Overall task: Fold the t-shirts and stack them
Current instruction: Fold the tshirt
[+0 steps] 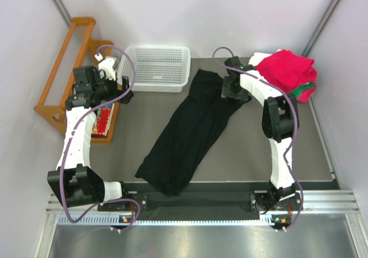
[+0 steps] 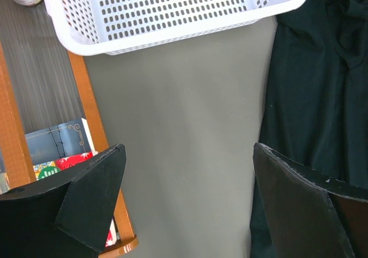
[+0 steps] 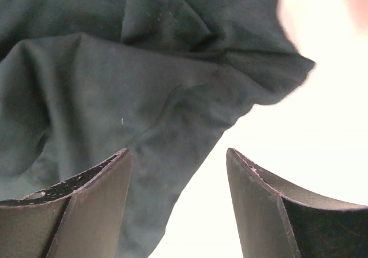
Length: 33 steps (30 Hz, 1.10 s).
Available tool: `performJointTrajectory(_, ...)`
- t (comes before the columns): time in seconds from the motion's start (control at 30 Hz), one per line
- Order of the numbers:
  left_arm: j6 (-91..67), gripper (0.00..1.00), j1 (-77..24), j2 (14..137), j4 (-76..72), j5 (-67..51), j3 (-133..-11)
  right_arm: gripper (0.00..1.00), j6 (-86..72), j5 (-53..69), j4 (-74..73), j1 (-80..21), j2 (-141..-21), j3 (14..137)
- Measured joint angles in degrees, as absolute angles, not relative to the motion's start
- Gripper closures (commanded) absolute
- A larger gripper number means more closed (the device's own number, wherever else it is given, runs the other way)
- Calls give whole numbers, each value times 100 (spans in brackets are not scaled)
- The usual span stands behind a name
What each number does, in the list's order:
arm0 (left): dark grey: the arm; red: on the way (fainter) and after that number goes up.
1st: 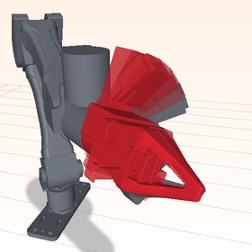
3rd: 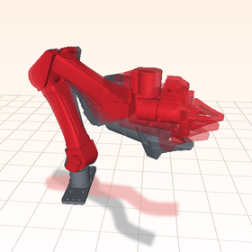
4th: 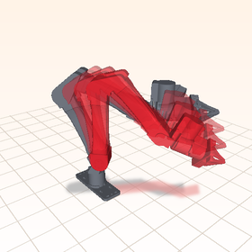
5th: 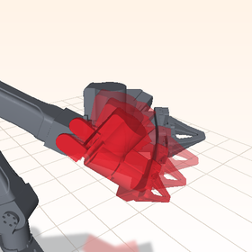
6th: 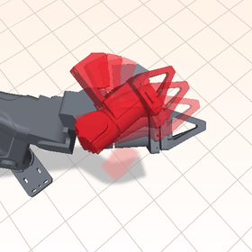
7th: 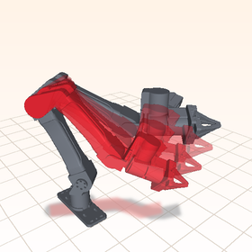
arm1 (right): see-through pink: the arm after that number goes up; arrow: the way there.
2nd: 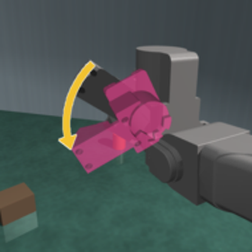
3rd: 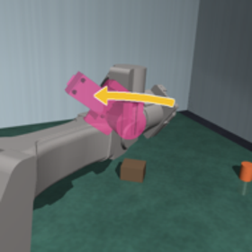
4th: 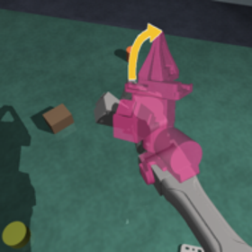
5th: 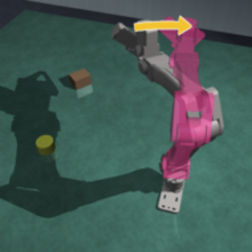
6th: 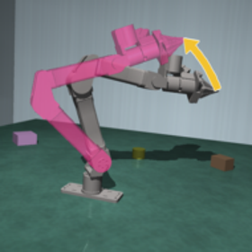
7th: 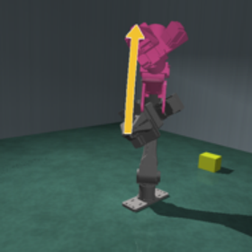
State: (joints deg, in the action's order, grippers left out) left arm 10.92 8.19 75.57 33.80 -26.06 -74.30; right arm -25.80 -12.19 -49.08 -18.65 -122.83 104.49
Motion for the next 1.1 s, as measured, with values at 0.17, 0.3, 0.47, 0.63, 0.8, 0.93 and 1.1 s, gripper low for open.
performJointTrajectory(0.17,1116,4,819,7524,3448,-2606,-7463,34,-2606,-1074,-5059,-1859,-13089,10914)
performJointTrajectory(0.3,1127,3,819,7516,3479,-2609,-7531,33,-2617,-982,-5221,-1857,-13187,11185)
performJointTrajectory(0.47,1122,3,819,7513,3485,-2620,-7620,32,-2571,-897,-5778,-1837,-13767,12140)
performJointTrajectory(0.63,1144,3,819,7500,3531,-2622,-7675,30,-2620,-460,-6055,-1636,-14215,12956)
performJointTrajectory(0.8,1227,3,819,7347,3710,-2600,-7675,28,-2788,429,-5981,-1186,-14551,13579)
performJointTrajectory(0.93,1249,3,819,7242,3778,-2585,-7686,27,-2998,1116,-5594,-794,-14833,14027)
performJointTrajectory(1.1,1264,3,819,7236,3824,-2565,-7688,25,-3306,1649,-4812,-423,-15071,14285)
